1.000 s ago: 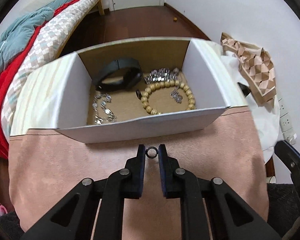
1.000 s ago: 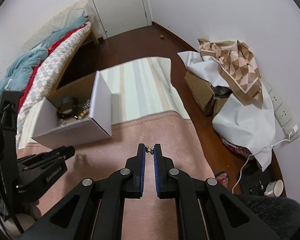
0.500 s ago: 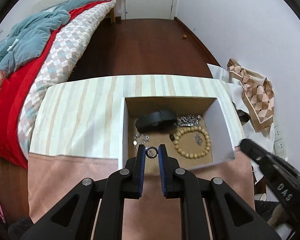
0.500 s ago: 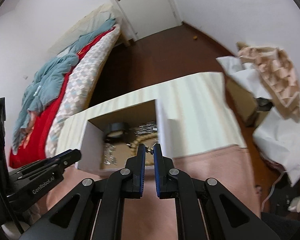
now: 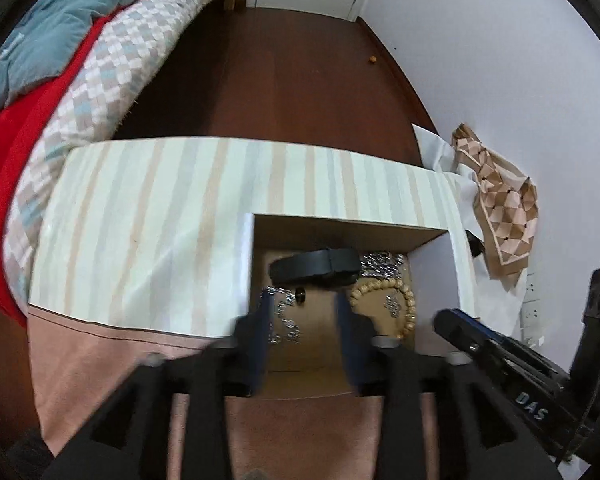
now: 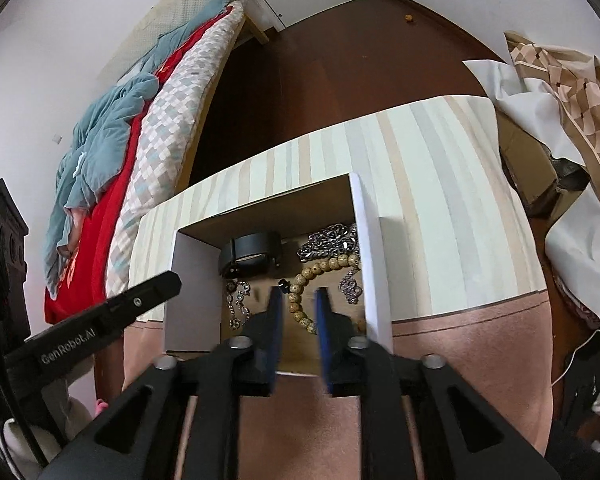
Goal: Organize jewelry
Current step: 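Carry the ring and earring into the white box and open both grippers, then withdraw both tools from the box back over the table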
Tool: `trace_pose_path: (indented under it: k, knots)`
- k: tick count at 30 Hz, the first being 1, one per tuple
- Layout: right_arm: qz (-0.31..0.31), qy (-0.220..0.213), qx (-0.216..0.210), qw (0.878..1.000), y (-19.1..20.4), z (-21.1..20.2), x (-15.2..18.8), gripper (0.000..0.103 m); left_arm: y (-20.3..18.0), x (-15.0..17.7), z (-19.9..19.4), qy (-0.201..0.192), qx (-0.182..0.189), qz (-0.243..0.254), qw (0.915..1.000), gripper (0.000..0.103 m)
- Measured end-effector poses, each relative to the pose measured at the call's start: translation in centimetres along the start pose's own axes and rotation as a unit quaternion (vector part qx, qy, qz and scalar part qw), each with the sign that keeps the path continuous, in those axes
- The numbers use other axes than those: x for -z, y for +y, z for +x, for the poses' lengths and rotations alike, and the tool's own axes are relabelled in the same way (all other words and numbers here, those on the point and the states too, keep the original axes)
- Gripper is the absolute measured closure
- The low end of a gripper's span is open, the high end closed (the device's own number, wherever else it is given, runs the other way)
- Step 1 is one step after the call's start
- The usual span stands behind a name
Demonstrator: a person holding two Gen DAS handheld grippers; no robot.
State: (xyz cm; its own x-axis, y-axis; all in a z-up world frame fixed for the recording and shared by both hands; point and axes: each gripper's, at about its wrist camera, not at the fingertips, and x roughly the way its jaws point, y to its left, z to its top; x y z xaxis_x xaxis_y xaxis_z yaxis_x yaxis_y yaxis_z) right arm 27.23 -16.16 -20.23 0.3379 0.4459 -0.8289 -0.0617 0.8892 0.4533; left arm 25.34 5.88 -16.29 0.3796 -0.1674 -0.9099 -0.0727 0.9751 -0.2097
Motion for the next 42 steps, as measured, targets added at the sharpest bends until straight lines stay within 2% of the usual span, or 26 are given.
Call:
trace_pose_path:
  k: [2,5,7,8,10,11,12,13,14,16,20,26,37,42]
  knots:
    - [-0.003,-0.003,0.006,1.0,0.1,-0.6,0.1,0.069,0.4,0.1,-0.7,-0.012,-0.009,-0.003,0.9999,0.048]
    - [-0.022,-0.012,0.035,0.999,0.5,-1.7,0.3,0.062,1.0,0.4,-1.6,-0.021,-0.029,-0.002,0.9994,0.047]
    - [-0.034,-0.017,0.055,0.998,0.8,-2.4,0.5,0.047,1.6,0.8,-2.3,-0.03,-0.042,-0.001,0.9986,0.035]
    - [-0.042,-0.017,0.073,0.996,1.1,-2.8,0.7,0.043,1.8,1.2,-2.7,-0.035,-0.053,-0.001,0.998,0.029]
    - [-0.056,-0.02,0.099,0.993,1.6,-3.3,0.8,0.032,2.2,1.9,-3.3,-0.046,-0.072,0.001,0.9963,0.028]
    - [-0.066,-0.02,0.121,0.99,1.9,-3.5,1.0,0.028,2.3,2.3,-3.5,-0.049,-0.084,0.002,0.9952,0.023]
    - [-0.07,-0.019,0.131,0.989,2.1,-3.6,1.0,0.019,2.5,2.6,-3.7,-0.05,-0.092,0.003,0.9945,0.015]
    - [-0.075,-0.019,0.141,0.987,2.3,-3.8,1.2,0.011,2.5,3.1,-3.9,-0.049,-0.1,0.004,0.9938,0.011]
    - [-0.077,-0.02,0.152,0.985,2.4,-4.1,1.4,0.008,2.7,3.3,-3.9,-0.047,-0.106,0.005,0.9932,0.007]
    - [-0.085,-0.022,0.171,0.981,2.7,-4.6,1.7,0.001,2.6,3.9,-4.1,-0.042,-0.12,0.01,0.9918,0.006]
    - [-0.097,-0.033,0.197,0.975,3.5,-6.0,2.6,0.0,2.3,5.0,-5.2,-0.046,-0.134,0.017,0.9897,0.006]
    - [-0.101,-0.047,0.201,0.973,4.6,-9.5,3.9,0.0,0.9,6.5,-8.5,-0.064,-0.136,0.018,0.9885,0.004]
    - [-0.11,-0.101,0.198,0.969,7.5,-19.7,7.9,0.0,-1.9,10.2,-18.1,-0.124,-0.135,0.03,0.9826,0.004]
    - [-0.119,-0.133,0.187,0.966,9.3,-24.9,9.8,0.0,-3.0,11.8,-22.4,-0.147,-0.122,0.036,0.9809,0.004]
